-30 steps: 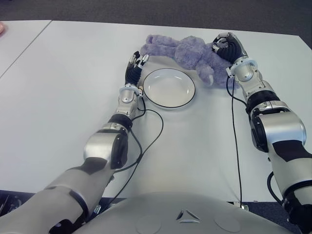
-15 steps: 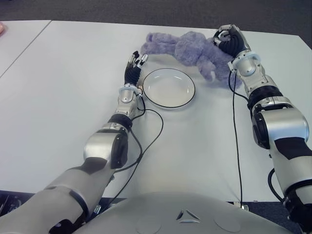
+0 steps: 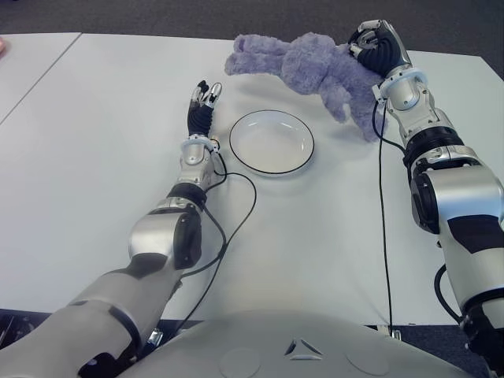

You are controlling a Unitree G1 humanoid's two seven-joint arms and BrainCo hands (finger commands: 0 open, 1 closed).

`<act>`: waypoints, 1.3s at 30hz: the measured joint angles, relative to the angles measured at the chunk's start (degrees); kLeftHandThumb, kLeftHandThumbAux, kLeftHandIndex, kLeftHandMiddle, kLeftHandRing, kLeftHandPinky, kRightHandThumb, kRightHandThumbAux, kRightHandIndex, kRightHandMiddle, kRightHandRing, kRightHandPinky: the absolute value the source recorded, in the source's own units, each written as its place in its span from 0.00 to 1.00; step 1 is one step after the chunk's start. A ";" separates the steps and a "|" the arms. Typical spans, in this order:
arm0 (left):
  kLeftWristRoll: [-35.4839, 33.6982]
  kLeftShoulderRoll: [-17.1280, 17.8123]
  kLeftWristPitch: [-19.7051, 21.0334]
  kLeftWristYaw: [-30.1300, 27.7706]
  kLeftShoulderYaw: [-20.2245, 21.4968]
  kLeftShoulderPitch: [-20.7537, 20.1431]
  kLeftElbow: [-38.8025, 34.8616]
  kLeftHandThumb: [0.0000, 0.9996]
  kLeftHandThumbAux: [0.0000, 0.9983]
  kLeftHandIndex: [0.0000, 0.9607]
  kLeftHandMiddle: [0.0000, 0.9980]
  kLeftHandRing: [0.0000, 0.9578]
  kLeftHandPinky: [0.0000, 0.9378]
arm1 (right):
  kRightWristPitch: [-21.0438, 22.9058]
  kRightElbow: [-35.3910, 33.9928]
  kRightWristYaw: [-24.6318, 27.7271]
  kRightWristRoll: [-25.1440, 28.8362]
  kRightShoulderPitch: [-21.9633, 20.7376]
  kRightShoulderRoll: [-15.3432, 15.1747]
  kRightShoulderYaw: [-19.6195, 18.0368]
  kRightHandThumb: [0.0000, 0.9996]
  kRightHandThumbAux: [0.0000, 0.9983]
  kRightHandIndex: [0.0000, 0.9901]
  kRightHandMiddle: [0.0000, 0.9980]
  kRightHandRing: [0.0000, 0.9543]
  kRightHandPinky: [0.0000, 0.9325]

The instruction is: Put the doll into the plate.

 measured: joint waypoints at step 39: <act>-2.88 0.66 0.17 -0.53 5.34 -0.12 0.00 0.00 0.45 0.00 0.05 0.05 0.05 | -3.14 -0.81 -0.70 -0.38 -5.96 2.20 0.07 0.69 0.72 0.44 0.87 0.90 0.91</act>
